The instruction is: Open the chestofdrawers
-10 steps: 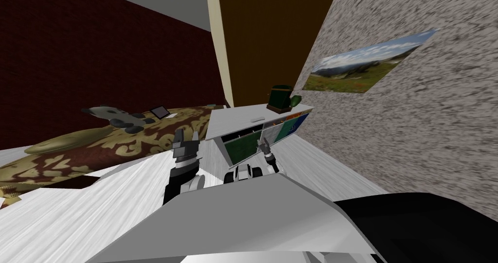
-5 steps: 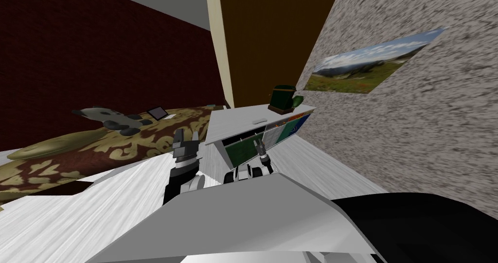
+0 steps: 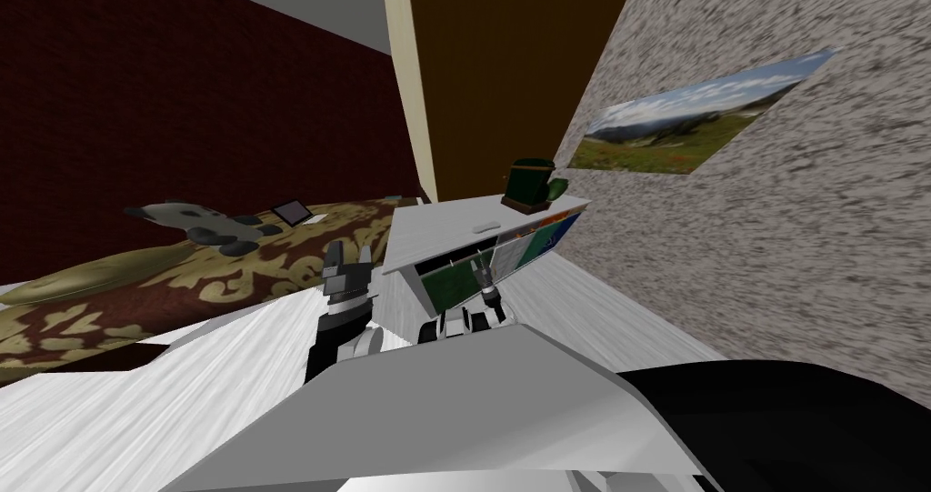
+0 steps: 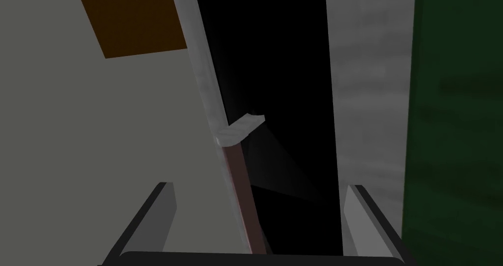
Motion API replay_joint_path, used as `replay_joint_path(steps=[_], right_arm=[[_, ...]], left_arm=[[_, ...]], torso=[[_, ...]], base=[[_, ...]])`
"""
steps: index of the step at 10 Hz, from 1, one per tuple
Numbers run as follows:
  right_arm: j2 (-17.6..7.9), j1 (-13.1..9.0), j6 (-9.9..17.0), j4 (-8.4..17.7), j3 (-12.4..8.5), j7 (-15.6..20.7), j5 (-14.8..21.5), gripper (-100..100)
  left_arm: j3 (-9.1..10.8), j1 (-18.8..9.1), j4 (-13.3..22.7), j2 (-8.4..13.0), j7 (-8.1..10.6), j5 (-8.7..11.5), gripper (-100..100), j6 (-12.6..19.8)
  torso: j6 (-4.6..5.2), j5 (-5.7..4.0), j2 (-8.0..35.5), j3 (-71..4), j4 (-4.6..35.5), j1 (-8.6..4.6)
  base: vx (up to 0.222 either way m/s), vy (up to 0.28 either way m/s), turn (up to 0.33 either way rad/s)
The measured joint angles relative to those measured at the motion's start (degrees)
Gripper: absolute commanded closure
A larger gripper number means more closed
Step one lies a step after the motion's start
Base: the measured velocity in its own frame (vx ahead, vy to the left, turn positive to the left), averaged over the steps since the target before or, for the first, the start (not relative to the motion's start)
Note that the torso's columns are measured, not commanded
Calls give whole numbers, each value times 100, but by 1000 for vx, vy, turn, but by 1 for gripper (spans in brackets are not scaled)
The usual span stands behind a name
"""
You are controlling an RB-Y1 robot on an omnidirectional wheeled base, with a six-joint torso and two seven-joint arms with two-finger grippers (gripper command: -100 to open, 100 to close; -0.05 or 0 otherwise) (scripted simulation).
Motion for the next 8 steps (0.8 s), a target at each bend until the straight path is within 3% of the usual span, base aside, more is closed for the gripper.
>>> replay_joint_path(steps=[2, 3, 4, 8], right_arm=[[-10, -179, 189, -28, -22, -59, 8, -100], [-21, -191, 358, -206, -15, -128, 25, -100], [-23, -190, 401, -230, -14, -146, 27, 100], [0, -28, 67, -11, 11, -22, 12, 100]], left_arm=[[0, 0, 0, 0, 0, 0, 0, 0], [0, 0, 0, 0, 0, 0, 0, 0], [0, 0, 0, 0, 0, 0, 0, 0], [0, 0, 0, 0, 0, 0, 0, 0]], torso=[[0, -1, -9, -6, -2, -4], [1, -2, -9, -6, -3, -6], [0, -3, -11, -6, -3, -10], [12, -7, -2, 0, 3, -26]], base=[[-22, 28, -31], [-10, 11, -7], [9, -6, 45], [19, -23, 25]])
